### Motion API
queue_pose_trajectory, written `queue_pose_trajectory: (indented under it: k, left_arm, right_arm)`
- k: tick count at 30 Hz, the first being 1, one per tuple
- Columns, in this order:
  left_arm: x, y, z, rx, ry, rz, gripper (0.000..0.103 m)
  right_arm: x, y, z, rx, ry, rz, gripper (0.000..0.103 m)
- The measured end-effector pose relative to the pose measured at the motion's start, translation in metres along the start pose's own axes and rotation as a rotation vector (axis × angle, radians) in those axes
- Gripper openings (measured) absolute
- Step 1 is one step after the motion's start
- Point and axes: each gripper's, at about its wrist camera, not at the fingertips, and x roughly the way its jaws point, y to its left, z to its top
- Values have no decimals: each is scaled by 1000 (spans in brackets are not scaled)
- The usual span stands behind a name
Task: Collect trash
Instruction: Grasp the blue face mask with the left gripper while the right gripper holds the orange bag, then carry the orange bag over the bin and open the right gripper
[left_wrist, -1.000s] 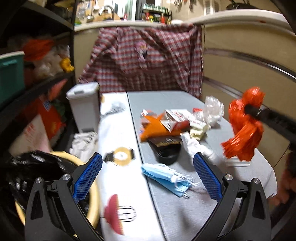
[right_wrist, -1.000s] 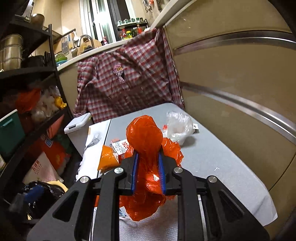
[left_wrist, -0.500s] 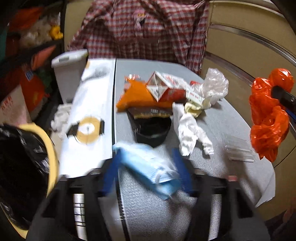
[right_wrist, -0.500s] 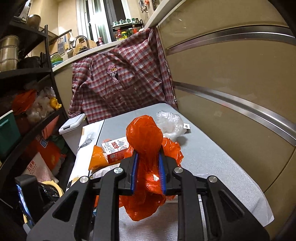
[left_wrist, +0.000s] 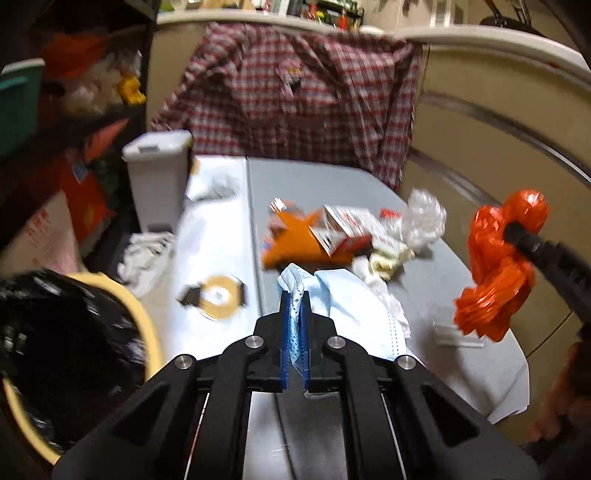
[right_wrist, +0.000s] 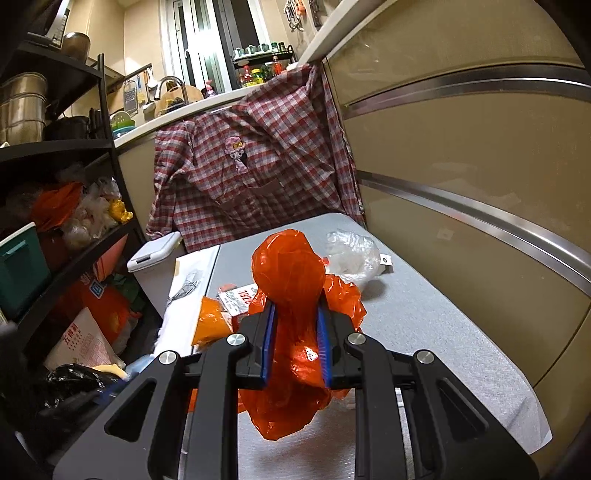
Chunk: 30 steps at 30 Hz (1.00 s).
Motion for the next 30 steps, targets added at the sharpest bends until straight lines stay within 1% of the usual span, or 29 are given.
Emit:
queue_pose_trajectory:
  k: [4,6,10,12,16,19,23,26,30]
  left_arm:
    - [-34,18,18,11,-54,75,4]
    - [-49,30,25,15,-73,119,4]
    - [-86,61,35,28,-112,230,4]
    - [-104,79,39,17,-126,282,4]
    - [-130,112,44,-27,-145,343,4]
    - [-145,133,44,-65,-157,368,4]
    - [-155,156,42,-121,-171,379,4]
    - [-155,166,42,-138,-176,395,4]
    - [-148,175,40,-145,-164,404,4]
  right_arm:
    - [-7,23,2,-19,-3,59,20]
    - [-11,41,2,-40,-2,104,20]
    - [-16,83,2,-86,4,187,20]
    - [-18,106,-1,-107,18,234,20]
    - [-23,144,-8,-160,40,312,20]
    - [-25,170,-17,-201,71,382,20]
    - [-24,198,-30,-247,104,452,20]
    - [-21,215,-40,-275,116,481,20]
    - [-15,236,-53,-311,133,510,20]
